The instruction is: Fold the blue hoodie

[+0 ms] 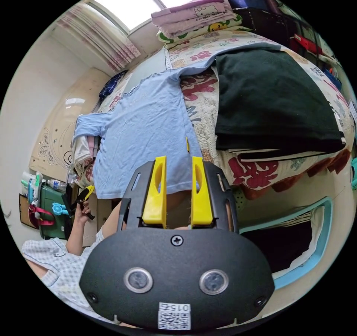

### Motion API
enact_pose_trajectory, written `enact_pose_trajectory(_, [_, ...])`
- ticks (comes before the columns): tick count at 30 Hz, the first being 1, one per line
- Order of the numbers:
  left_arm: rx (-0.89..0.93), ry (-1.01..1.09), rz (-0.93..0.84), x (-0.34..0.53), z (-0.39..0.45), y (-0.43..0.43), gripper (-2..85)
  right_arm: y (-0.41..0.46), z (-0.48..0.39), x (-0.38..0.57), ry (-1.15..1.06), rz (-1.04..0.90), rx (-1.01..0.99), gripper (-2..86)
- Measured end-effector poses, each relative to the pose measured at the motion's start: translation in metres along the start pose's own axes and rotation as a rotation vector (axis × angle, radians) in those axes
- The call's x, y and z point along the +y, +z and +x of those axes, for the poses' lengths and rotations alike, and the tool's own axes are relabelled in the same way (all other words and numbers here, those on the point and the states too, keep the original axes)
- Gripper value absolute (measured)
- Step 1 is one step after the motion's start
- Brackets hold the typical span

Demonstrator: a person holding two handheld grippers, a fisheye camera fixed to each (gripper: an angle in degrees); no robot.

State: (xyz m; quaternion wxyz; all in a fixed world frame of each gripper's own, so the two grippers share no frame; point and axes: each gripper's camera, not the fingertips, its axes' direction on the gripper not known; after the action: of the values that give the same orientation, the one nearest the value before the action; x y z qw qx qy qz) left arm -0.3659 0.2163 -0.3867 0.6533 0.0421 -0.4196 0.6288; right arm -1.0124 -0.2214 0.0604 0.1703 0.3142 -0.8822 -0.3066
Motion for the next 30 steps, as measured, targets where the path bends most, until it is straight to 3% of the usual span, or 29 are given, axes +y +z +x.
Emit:
enact_pose_trajectory(7, [-0.011, 0.071, -0.049, -0.025, -0.003, 0.036, 9.1, -0.049, -0.006, 0.002, 0.068, 0.013, -0.119, 10.9])
enact_pose_trajectory(15, [-0.131, 0.076, 0.060, -0.011, -0.027, 0.007, 9.3, -0.101, -0.006, -0.002, 0.070, 0.013, -0.037, 10.8])
enact_pose_trajectory(25, [-0.007, 0.025, 0.019, -0.029, -0.045, 0.039, 11.0, -0.118, 0.004, -0.073, 0.166, -0.012, 0.002, 11.2])
enact_pose_trajectory(30, [-0.046, 0.043, 0.008, -0.039, -0.038, 0.045, 8.0, -0.105, -0.003, -0.110, 0.148, -0.053, 0.062, 11.5])
